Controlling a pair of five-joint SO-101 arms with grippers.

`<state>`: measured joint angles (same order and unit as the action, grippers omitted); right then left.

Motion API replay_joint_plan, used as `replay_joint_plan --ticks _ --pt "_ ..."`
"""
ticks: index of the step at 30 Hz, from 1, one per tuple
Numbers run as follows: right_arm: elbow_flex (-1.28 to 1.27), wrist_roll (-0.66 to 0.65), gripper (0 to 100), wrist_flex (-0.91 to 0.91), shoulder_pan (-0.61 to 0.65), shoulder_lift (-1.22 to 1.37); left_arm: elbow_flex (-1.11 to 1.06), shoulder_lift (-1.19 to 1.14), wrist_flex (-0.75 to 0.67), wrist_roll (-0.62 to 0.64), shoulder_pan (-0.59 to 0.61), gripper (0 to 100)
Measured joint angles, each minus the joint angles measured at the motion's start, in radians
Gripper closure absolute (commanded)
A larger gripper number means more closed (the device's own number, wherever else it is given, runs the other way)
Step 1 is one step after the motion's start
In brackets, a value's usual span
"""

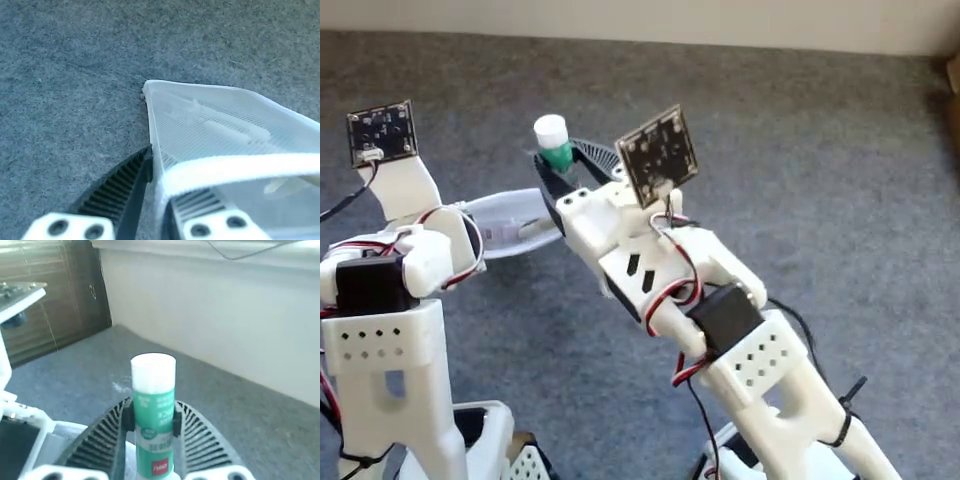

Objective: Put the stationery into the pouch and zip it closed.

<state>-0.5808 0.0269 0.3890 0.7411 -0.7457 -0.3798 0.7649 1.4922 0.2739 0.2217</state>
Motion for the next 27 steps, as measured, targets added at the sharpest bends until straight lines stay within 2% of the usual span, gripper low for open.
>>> replay_joint_plan --ticks 5,9,13,18,27 --pt "-0.13 0.0 99.3 -0.193 0.015 -0.014 0.0 0.0 0.0 0.0 0.0 99" --pt "-0.213 0.0 99.3 -0.281 0.075 -0.032 0.0 0.0 0.0 0.0 0.0 99" --pt "-0.336 0.0 99.3 -0.382 0.135 -0.132 0.0 0.0 0.0 0.0 0.0 99" --pt "-0.499 0.0 99.3 -0.6 0.167 -0.229 0.0 0.0 0.0 0.0 0.0 99" --pt "-0.577 0.0 99.3 -0.937 0.169 -0.097 0.0 0.0 0.0 0.0 0.0 99"
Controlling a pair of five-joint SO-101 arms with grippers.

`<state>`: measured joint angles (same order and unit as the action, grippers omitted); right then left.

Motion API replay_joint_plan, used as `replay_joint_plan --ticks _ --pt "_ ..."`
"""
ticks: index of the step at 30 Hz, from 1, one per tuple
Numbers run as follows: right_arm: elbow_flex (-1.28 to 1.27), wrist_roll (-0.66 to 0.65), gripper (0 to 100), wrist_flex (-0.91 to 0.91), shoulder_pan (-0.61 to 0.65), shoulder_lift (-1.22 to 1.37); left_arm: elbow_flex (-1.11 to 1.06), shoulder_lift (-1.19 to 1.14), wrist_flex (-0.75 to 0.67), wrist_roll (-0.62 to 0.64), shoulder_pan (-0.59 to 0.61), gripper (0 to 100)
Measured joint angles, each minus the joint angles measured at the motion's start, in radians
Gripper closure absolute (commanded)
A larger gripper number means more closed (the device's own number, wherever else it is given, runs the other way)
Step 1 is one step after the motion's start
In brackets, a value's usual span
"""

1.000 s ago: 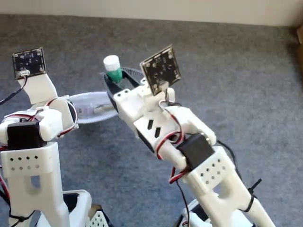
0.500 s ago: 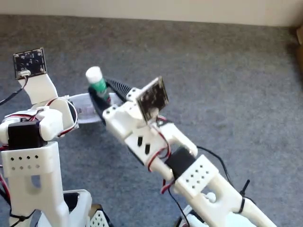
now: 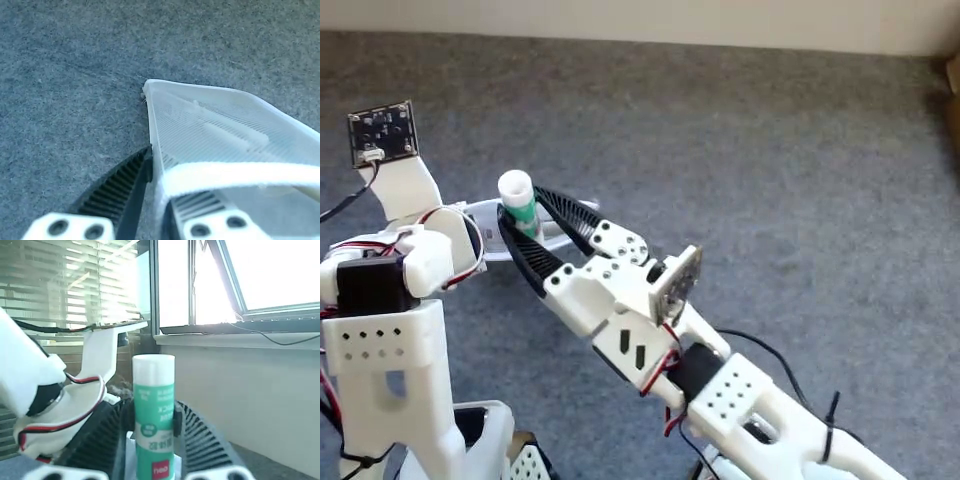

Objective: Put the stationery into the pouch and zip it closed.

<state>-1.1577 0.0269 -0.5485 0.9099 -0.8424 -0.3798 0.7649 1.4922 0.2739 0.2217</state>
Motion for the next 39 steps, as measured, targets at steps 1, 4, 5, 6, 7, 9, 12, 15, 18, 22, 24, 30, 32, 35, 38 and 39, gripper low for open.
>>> replay_joint_plan --ticks 1,4,5,6,7,9,12,15,18,22,24,30,32,35,38,39 --pt "0.0 0.0 99.3 -0.035 0.0 0.034 0.0 0.0 0.0 0.0 0.0 99" --pt "0.0 0.0 99.3 -0.127 0.0 0.137 0.0 0.0 0.0 0.0 0.0 99" --pt "0.0 0.0 99.3 -0.15 0.0 0.166 0.0 0.0 0.0 0.0 0.0 99" --pt "0.0 0.0 99.3 -0.17 -0.005 0.193 0.0 0.0 0.0 0.0 0.0 99" --pt "0.0 -0.002 99.3 -0.19 -0.012 0.219 0.0 0.0 0.0 0.0 0.0 99" --pt "0.002 -0.002 99.3 -0.229 -0.035 0.256 0.0 0.0 0.0 0.0 -0.003 99" --pt "0.002 0.0 98.8 -0.265 -0.054 0.275 0.0 0.0 0.0 0.0 -0.006 99" --pt "0.002 0.0 94.7 -0.27 -0.054 0.275 0.0 0.0 0.0 0.0 -0.008 99" --pt "-0.005 0.0 87.8 -0.27 -0.054 0.261 0.0 0.0 0.0 0.0 -0.008 99" --pt "-0.005 0.0 87.3 -0.207 -0.061 0.209 -0.008 0.0 0.0 0.0 -0.002 99" --pt "-0.006 0.0 87.3 -0.152 -0.063 0.164 -0.02 0.002 -0.002 0.0 -0.002 99" --pt "-0.006 0.0 87.3 -0.021 -0.066 0.029 -0.021 0.012 -0.002 0.0 -0.002 99" --pt "-0.006 0.0 87.3 0.032 -0.064 -0.002 -0.021 0.012 -0.002 0.0 -0.003 99" --pt "-0.006 0.0 87.3 0.107 -0.049 -0.029 -0.021 0.012 -0.002 0.0 0.0 99" --pt "-0.006 0.0 87.3 0.13 -0.037 -0.055 -0.021 0.012 -0.002 0.0 -0.002 99" --pt "-0.006 0.0 87.3 0.132 -0.037 -0.066 -0.021 0.012 -0.002 0.0 -0.002 99"
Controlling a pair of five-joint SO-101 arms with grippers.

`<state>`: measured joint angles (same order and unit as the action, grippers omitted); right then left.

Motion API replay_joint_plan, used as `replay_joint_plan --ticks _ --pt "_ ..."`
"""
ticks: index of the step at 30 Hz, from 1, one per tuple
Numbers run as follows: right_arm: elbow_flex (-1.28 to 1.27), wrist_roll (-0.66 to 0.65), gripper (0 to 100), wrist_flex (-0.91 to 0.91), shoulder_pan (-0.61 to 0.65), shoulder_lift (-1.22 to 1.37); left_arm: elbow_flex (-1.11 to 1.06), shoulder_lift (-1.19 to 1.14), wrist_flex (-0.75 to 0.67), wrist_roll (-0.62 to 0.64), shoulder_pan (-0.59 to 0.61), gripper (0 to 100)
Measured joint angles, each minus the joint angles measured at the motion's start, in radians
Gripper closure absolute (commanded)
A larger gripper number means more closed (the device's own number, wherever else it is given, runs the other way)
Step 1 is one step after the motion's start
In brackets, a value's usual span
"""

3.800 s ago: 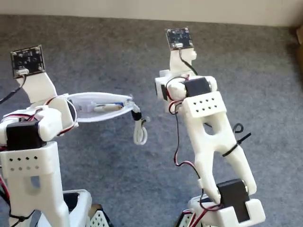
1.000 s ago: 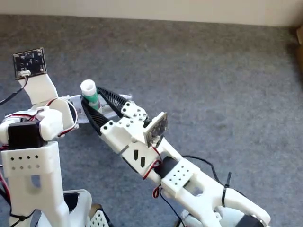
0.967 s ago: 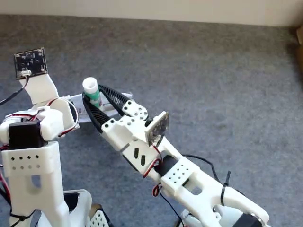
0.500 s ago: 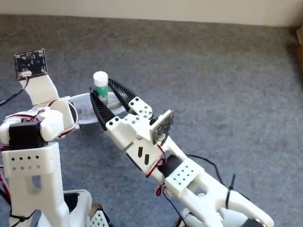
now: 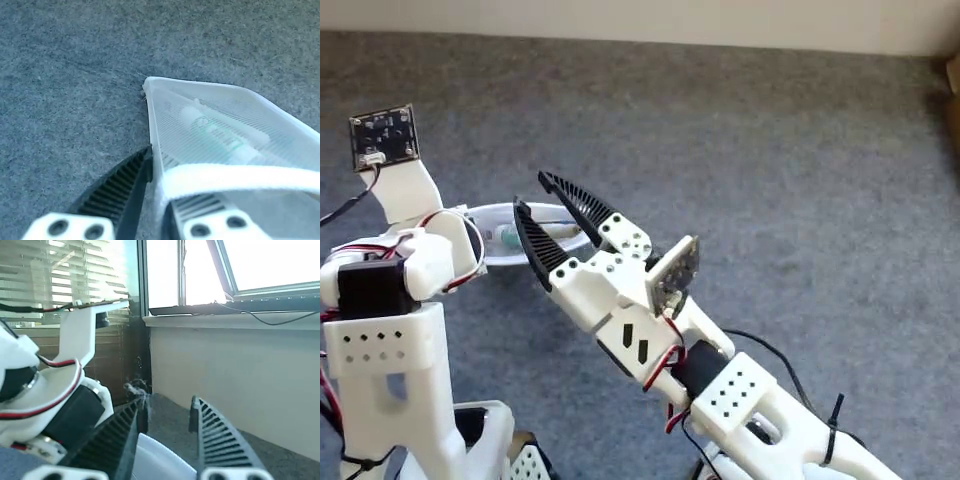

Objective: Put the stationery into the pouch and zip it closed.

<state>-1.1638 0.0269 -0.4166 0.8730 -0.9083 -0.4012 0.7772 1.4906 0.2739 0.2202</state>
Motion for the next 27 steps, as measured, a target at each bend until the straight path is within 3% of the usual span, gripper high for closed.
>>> replay_joint_plan --ticks 8,15,27 --pt "-0.009 0.0 87.3 0.173 -0.003 -0.16 0.0 0.0 0.0 0.0 0.0 99" --pt "-0.009 0.0 87.3 0.404 -0.077 -0.293 0.0 0.0 0.0 0.0 0.0 99" --pt "-0.009 0.0 87.2 0.686 -0.11 -0.327 0.0 0.0 0.0 0.0 0.0 99"
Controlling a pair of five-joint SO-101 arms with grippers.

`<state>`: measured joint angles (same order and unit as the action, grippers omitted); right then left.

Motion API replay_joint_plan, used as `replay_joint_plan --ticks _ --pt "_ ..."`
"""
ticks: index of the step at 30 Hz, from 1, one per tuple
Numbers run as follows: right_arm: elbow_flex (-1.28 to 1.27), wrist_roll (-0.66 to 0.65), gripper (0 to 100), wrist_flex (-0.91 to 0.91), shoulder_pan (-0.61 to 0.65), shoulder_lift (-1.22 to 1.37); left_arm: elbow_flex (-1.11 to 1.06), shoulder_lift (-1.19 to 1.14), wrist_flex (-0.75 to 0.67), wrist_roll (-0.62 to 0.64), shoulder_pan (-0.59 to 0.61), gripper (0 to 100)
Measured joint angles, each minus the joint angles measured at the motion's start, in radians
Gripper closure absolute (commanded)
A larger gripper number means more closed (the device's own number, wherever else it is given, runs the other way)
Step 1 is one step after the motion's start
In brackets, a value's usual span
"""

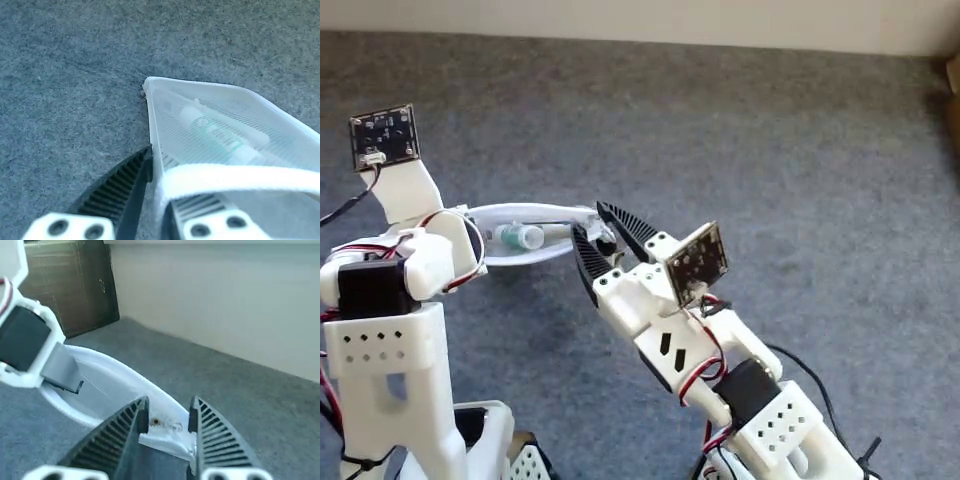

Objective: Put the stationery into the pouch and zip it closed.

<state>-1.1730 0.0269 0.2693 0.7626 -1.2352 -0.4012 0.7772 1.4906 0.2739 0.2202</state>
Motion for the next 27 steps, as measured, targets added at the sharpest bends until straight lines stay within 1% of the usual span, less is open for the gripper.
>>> replay_joint_plan --ticks 9,17,19,23,25,27 --pt "0.0 0.0 87.1 0.015 -0.002 0.0 0.0 0.0 0.0 -0.014 0.0 99" --pt "-0.049 0.002 87.1 0.021 -0.106 -0.049 0.0 0.0 0.0 -0.017 0.0 99" --pt "-0.049 0.002 87.1 0.061 -0.112 -0.101 0.0 0.0 0.0 -0.017 0.0 99" --pt "-0.049 0.002 87.0 0.196 -0.115 -0.219 0.0 0.0 0.0 -0.017 0.0 99" --pt "-0.049 -0.003 87.0 0.218 -0.115 -0.259 0.0 0.0 0.0 -0.017 0.0 99" --pt "-0.054 -0.035 87.0 0.222 -0.115 -0.267 0.0 0.0 0.0 -0.017 0.0 99"
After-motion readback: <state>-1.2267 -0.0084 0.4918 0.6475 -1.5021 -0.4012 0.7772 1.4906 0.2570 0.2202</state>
